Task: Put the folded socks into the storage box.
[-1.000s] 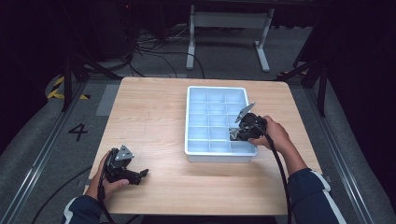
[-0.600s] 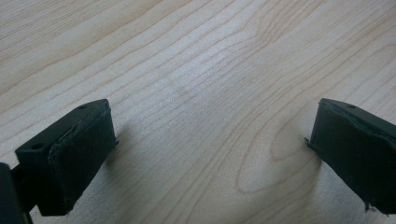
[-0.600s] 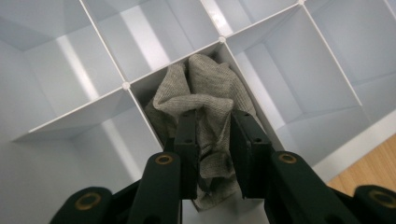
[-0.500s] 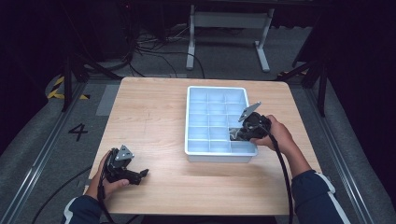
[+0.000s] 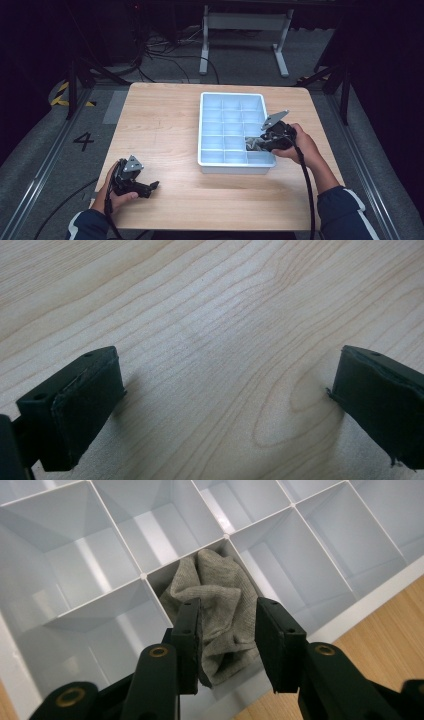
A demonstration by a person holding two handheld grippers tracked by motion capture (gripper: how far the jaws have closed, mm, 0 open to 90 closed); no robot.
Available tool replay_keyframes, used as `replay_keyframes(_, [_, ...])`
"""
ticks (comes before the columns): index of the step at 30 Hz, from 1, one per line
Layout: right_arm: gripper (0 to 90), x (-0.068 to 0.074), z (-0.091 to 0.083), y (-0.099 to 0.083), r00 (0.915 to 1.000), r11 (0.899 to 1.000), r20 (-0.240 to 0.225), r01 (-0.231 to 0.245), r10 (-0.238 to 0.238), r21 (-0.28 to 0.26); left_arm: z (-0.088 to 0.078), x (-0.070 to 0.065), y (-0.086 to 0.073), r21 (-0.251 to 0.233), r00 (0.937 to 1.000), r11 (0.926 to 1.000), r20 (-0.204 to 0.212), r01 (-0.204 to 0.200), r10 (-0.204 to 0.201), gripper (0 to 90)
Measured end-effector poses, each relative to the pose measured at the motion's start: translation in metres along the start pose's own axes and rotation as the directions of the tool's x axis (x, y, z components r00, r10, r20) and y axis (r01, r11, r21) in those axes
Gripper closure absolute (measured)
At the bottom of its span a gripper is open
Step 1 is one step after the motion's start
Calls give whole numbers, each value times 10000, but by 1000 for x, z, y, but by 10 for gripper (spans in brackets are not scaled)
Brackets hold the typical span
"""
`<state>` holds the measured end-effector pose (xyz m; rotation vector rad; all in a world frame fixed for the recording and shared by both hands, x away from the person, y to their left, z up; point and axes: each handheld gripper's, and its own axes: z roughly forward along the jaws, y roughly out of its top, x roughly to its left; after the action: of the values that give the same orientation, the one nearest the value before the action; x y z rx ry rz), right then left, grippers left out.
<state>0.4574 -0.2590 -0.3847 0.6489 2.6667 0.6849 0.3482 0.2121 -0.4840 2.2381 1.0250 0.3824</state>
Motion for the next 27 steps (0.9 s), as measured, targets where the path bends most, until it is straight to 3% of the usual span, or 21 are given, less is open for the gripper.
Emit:
replay_keyframes(7, [571,0,-10,-11,9993,9993,352,-140,152,-351,0,0,0,-1,10000,10000,-2,1,-1,4])
replay_keyframes(16, [519,1,-24,-22,9984,9953,440,-317,358,-914,0,0,0,-2,10000,10000,1,3,-3,4])
replay_keyframes(27, [489,6,-34,-36,9975,9940,588,-335,398,-1039,0,0,0,-4,10000,10000,-2,1,-1,4])
